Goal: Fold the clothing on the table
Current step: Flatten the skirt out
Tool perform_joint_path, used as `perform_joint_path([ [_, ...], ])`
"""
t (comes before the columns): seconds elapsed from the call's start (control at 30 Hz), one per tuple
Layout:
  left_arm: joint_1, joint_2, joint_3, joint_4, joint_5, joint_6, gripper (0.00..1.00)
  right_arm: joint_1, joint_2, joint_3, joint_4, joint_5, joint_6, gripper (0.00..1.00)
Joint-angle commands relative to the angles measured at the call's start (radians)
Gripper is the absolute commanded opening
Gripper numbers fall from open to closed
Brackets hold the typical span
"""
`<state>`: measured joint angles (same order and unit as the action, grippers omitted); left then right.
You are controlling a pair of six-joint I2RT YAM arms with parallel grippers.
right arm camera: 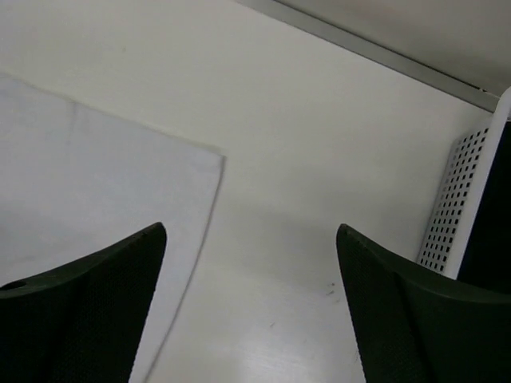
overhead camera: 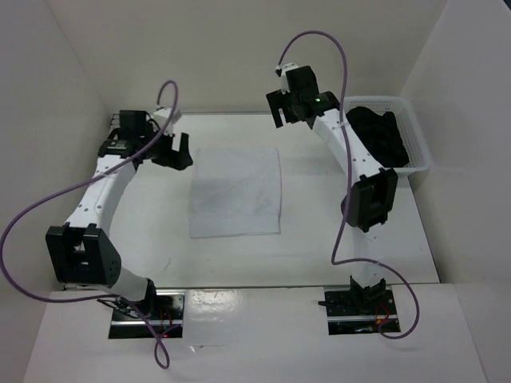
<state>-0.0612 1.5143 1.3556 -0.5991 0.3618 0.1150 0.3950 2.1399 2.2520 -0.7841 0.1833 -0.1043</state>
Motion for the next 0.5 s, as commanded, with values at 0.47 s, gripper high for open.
perform_joint_path([
  [0.47, 0.141, 0.586, 0.423, 0.004, 0.239, 0.026, 0.64, -0.084, -0.124, -0.417, 0.126, -0.234, -0.064, 0.56],
])
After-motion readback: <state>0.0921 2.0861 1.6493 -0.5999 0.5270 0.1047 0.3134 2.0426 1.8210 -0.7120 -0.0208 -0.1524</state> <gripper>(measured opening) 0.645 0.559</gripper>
